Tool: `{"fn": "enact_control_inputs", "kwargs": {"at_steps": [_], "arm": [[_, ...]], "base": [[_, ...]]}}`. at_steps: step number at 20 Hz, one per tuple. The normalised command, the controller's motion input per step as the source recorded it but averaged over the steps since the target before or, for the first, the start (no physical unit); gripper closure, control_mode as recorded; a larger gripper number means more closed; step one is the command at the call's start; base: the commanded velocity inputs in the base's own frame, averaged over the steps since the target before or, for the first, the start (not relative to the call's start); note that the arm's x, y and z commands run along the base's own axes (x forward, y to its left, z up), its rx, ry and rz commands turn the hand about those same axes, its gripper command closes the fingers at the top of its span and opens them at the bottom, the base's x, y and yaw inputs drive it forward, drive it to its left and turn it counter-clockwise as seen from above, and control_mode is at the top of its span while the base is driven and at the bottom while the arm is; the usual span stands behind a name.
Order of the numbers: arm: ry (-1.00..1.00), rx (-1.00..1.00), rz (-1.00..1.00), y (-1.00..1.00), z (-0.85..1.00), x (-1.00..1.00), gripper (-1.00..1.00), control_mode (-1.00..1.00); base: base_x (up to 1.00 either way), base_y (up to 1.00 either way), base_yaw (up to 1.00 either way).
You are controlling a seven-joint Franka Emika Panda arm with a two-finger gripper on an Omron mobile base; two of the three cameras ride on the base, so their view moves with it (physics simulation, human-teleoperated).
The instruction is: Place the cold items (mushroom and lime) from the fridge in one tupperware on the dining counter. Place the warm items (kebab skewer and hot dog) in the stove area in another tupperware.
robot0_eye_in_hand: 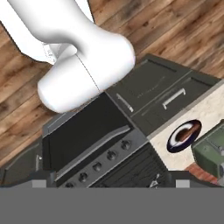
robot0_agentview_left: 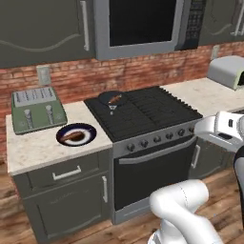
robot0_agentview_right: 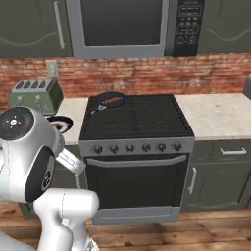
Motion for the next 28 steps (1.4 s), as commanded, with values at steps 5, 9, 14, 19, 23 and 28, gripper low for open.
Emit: {"fn": "enact_control_inputs", "kwargs": {"at_steps": [5, 9, 14, 19, 23, 28], "arm": [[0.00, 0.00, 0.00, 0.00, 0.00, 0.00, -1.00, 1.00], [0.00, 0.00, 0.00, 0.00, 0.00, 0.00, -1.00, 1.00], [0.00, 0.00, 0.00, 0.00, 0.00, 0.00, -1.00, 1.00], [0.12, -0.21, 0.01, 0.16, -0.25, 0.18, -1.00, -1.00], [0.18, -0.30, 0.12, 0.16, -0.39, 0.59, -1.00, -1.00], [-0.03, -0.01, 0.19, 0.00, -0.24, 0.76, -1.00, -1.00]], "base": [[0.88, 0.36, 0.00], [0.72, 0.37, 0.00], [0.45, 0.31, 0.00], [0.06, 0.06, 0.00], [0.00, 0.00, 0.00], [0.00, 0.00, 0.00]]}}
